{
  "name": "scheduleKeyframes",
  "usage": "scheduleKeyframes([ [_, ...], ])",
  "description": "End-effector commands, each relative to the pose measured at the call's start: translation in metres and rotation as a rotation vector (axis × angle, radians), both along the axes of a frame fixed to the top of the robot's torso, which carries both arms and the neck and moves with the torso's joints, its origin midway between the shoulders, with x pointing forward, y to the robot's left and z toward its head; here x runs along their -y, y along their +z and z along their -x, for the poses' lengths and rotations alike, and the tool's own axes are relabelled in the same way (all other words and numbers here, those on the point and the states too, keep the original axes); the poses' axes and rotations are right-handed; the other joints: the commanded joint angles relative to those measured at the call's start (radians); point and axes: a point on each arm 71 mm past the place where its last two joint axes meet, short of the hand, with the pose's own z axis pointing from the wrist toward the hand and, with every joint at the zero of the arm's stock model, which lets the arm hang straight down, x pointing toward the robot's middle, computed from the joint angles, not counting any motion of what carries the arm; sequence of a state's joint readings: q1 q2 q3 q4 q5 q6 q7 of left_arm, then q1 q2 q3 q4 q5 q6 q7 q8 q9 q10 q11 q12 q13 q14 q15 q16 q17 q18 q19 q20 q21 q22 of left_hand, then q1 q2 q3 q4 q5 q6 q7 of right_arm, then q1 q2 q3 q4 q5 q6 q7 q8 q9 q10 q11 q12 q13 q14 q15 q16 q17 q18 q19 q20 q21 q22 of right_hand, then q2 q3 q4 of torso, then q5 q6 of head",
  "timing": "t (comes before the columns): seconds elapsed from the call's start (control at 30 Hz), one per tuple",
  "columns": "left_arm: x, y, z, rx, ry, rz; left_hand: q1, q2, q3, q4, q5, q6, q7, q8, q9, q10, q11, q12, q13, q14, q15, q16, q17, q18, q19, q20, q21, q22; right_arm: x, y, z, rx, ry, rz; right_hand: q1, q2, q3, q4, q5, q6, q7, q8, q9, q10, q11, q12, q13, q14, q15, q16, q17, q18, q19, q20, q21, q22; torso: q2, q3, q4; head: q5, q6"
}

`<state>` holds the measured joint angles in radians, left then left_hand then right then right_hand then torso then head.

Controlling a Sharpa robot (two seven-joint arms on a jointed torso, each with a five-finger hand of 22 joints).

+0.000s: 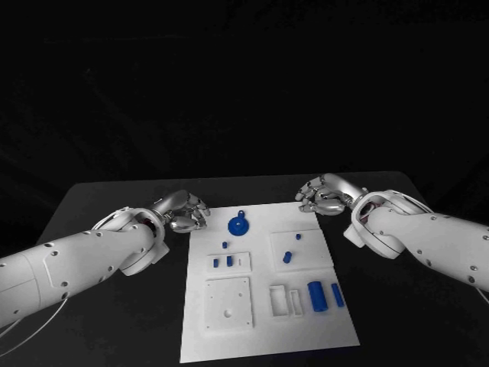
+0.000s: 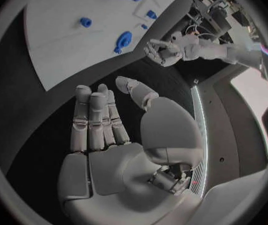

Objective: Assemble the parts on the task board

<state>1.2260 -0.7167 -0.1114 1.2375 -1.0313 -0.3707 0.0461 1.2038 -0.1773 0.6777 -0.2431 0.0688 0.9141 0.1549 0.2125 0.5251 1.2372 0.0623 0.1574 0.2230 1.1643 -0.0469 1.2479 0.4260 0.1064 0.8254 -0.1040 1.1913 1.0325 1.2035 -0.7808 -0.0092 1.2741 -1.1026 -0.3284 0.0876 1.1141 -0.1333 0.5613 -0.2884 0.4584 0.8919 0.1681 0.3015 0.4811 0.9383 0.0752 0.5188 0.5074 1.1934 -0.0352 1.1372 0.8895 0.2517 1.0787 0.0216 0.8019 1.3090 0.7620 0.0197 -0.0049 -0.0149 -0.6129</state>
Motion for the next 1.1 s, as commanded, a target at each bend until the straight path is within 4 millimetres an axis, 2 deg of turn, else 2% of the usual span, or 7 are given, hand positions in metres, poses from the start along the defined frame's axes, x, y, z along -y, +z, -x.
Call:
scheduleKeyframes([
  [0.03,-0.006,0.003,0.001,-0.181,0.096,0.396,-0.013,0.001,-0.004,0.004,0.006,0.003,0.002,0.006,0.001,-0.003,0.004,-0.004,-0.002,-0.015,0.001,-0.027,-0.013,0.012,-0.015,-0.029,-0.017,-0.007,-0.009,-0.008,0.008,0.053,0.144,0.286,0.021,-0.005,0.012,-0.001,-0.019,0.007,-0.005,0.007,0.005,0.036,0.003,-0.052,-0.049,0.016,0.000,0.007,-0.006,0.010,0.017,-0.009,0.007,0.018,-0.002,0.0012,0.0007,-0.006,0.001],
  [0.1,-0.005,0.004,0.004,-0.210,0.076,0.481,-0.022,0.002,-0.007,0.006,0.006,0.004,0.002,0.008,0.002,-0.003,0.005,-0.004,-0.001,-0.031,0.004,-0.050,-0.023,0.007,-0.028,-0.026,-0.031,-0.013,-0.011,-0.012,0.010,0.074,0.168,0.368,0.024,-0.006,0.013,-0.004,-0.022,0.009,-0.006,0.008,0.006,0.044,0.003,-0.065,-0.060,0.019,0.000,0.009,-0.008,0.010,0.019,-0.010,0.008,0.017,-0.003,0.0010,-0.0004,-0.006,0.002],
  [0.2,-0.001,0.008,0.008,-0.195,-0.006,0.522,-0.041,0.020,0.003,-0.002,0.019,0.002,0.001,0.017,0.006,-0.023,0.031,-0.017,-0.008,-0.134,0.035,-0.220,-0.097,-0.033,-0.130,0.006,-0.133,-0.058,-0.014,-0.016,0.014,0.087,0.188,0.439,0.046,-0.021,0.018,-0.004,-0.062,0.022,-0.012,0.016,0.011,0.069,0.009,-0.137,-0.115,0.043,0.005,0.023,-0.013,0.010,0.042,-0.021,0.020,0.017,-0.004,0.0010,-0.0012,-0.007,0.003],
  [0.37,0.006,0.012,0.014,-0.189,-0.073,0.565,-0.044,0.053,0.005,-0.034,0.058,-0.006,0.002,0.029,0.013,-0.028,0.042,-0.033,-0.018,-0.200,0.099,-0.414,-0.165,-0.094,-0.281,0.058,-0.243,-0.092,-0.019,-0.024,0.019,0.101,0.207,0.525,0.050,-0.039,0.031,0.000,-0.133,0.025,-0.013,0.012,0.005,0.117,0.013,-0.222,-0.181,0.059,0.011,0.030,-0.028,0.010,0.059,-0.026,0.020,0.013,-0.006,0.0005,-0.0026,-0.007,0.000],
  [0.53,0.010,0.013,0.017,-0.185,-0.074,0.597,-0.039,0.062,-0.006,-0.039,0.054,-0.017,0.005,0.037,0.016,-0.029,0.048,-0.051,-0.031,-0.205,0.122,-0.519,-0.176,-0.095,-0.303,0.078,-0.263,-0.094,-0.025,-0.030,0.022,0.118,0.215,0.577,0.043,-0.055,0.054,0.004,-0.175,0.033,-0.014,0.011,0.000,0.148,0.014,-0.261,-0.213,0.068,0.011,0.034,-0.039,0.010,0.070,-0.027,0.018,0.011,-0.005,-0.0001,0.0002,-0.012,-0.002],
  [0.73,0.010,0.013,0.018,-0.196,-0.059,0.634,-0.039,0.064,-0.010,-0.037,0.052,-0.020,0.006,0.040,0.017,-0.025,0.048,-0.057,-0.036,-0.210,0.130,-0.555,-0.172,-0.090,-0.303,0.085,-0.268,-0.093,-0.029,-0.037,0.023,0.137,0.204,0.613,0.041,-0.074,0.093,0.018,-0.223,0.041,-0.016,0.010,-0.007,0.178,0.012,-0.294,-0.241,0.075,0.010,0.037,-0.051,0.010,0.081,-0.030,0.014,0.009,-0.004,-0.0006,0.0008,-0.019,-0.001],
  [1.1,0.008,0.013,0.017,-0.204,-0.047,0.646,-0.042,0.062,-0.015,-0.035,0.050,-0.025,0.007,0.042,0.016,-0.026,0.050,-0.063,-0.041,-0.220,0.140,-0.586,-0.166,-0.084,-0.306,0.096,-0.273,-0.093,-0.033,-0.042,0.021,0.159,0.177,0.630,0.040,-0.096,0.150,0.055,-0.271,0.049,-0.018,0.008,-0.015,0.206,0.011,-0.326,-0.266,0.080,0.009,0.044,-0.063,0.010,0.093,-0.033,0.010,0.010,-0.004,0.0001,-0.0001,-0.012,-0.005],
])
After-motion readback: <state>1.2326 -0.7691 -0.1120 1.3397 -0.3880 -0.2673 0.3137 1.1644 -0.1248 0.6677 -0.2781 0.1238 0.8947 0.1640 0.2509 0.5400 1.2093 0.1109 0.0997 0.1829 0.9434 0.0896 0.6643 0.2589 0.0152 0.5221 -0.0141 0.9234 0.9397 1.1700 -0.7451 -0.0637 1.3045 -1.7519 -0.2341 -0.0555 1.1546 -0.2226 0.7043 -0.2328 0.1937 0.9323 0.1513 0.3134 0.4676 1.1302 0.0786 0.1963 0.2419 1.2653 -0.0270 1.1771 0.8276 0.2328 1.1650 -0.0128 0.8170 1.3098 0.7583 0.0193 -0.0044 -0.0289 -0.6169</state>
